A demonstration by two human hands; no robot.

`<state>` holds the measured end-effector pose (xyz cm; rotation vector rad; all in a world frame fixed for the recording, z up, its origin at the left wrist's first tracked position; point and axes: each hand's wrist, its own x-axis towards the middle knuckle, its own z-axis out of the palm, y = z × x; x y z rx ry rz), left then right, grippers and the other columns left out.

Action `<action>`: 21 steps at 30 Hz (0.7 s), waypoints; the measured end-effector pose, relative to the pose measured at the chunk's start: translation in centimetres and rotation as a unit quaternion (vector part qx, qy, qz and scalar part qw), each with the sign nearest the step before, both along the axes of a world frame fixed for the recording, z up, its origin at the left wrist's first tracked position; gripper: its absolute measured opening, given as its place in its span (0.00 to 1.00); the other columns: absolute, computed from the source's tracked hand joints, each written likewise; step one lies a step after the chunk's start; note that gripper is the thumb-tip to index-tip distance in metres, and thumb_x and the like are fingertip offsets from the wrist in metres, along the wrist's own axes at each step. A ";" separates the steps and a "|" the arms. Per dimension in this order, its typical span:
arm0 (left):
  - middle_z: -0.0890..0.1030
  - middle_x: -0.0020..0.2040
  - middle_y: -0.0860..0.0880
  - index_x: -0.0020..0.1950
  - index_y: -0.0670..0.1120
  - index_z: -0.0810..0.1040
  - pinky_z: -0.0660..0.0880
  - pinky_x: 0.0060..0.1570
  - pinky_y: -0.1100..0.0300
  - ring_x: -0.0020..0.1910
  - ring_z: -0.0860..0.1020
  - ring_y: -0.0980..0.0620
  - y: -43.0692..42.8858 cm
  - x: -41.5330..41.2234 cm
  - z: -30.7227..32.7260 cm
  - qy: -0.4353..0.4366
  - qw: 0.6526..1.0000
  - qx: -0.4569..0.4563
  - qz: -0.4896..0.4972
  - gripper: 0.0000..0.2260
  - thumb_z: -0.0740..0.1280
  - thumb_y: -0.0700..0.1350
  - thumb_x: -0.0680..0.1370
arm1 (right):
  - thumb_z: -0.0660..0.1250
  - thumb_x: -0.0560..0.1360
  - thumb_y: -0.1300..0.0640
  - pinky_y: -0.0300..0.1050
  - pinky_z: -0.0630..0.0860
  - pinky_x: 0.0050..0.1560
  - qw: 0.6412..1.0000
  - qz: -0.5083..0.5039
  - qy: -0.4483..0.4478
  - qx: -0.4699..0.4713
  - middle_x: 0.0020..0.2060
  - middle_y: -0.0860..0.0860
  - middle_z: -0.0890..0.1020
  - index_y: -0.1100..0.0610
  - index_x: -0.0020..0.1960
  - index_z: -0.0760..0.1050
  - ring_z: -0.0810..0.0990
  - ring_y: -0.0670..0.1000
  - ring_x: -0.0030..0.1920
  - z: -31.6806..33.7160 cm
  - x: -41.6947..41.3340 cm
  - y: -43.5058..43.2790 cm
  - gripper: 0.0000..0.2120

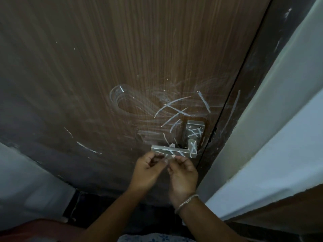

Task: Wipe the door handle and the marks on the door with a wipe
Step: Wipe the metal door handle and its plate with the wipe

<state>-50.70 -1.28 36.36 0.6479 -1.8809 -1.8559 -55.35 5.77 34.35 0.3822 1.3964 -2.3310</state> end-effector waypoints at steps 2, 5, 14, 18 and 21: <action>0.84 0.33 0.52 0.42 0.44 0.80 0.76 0.36 0.66 0.36 0.81 0.58 0.1 -0.5 0.0 0.008 1.000 0.022 -0.005 0.07 0.68 0.32 0.72 | 0.70 0.70 0.70 0.41 0.77 0.37 0.999 0.027 0.033 0.008 0.35 0.53 0.84 0.57 0.39 0.80 0.82 0.49 0.37 -0.1 0.4 0.2 0.09; 0.84 0.36 0.51 0.46 0.42 0.79 0.78 0.33 0.63 0.36 0.81 0.56 -0.7 -1.2 0.2 0.035 0.998 0.032 -0.039 0.10 0.68 0.29 0.71 | 0.66 0.72 0.72 0.35 0.76 0.36 0.992 0.056 0.103 0.046 0.36 0.50 0.85 0.56 0.41 0.81 0.82 0.45 0.37 -0.2 0.7 1.0 0.12; 0.77 0.32 0.44 0.36 0.40 0.72 0.77 0.32 0.60 0.32 0.77 0.51 -0.2 -3.2 0.1 0.057 0.997 -0.024 0.040 0.14 0.71 0.24 0.63 | 0.66 0.71 0.74 0.35 0.77 0.39 0.960 0.002 0.219 0.177 0.35 0.48 0.84 0.53 0.40 0.77 0.81 0.45 0.37 0.5 0.3 4.6 0.15; 0.80 0.35 0.47 0.38 0.40 0.78 0.76 0.38 0.67 0.34 0.79 0.60 0.2 -3.4 -0.3 0.052 0.997 -0.047 0.034 0.10 0.69 0.26 0.68 | 0.69 0.72 0.64 0.38 0.76 0.43 0.884 -0.014 0.379 0.272 0.36 0.49 0.82 0.45 0.42 0.77 0.81 0.48 0.39 1.9 0.6 5.9 0.13; 0.82 0.35 0.47 0.41 0.37 0.81 0.77 0.38 0.64 0.33 0.80 0.61 1.0 -3.1 -0.9 0.047 0.997 -0.038 0.046 0.07 0.67 0.27 0.70 | 0.66 0.71 0.57 0.30 0.73 0.43 0.813 -0.041 0.499 0.296 0.40 0.45 0.79 0.43 0.45 0.75 0.79 0.42 0.41 3.8 -0.3 6.0 0.09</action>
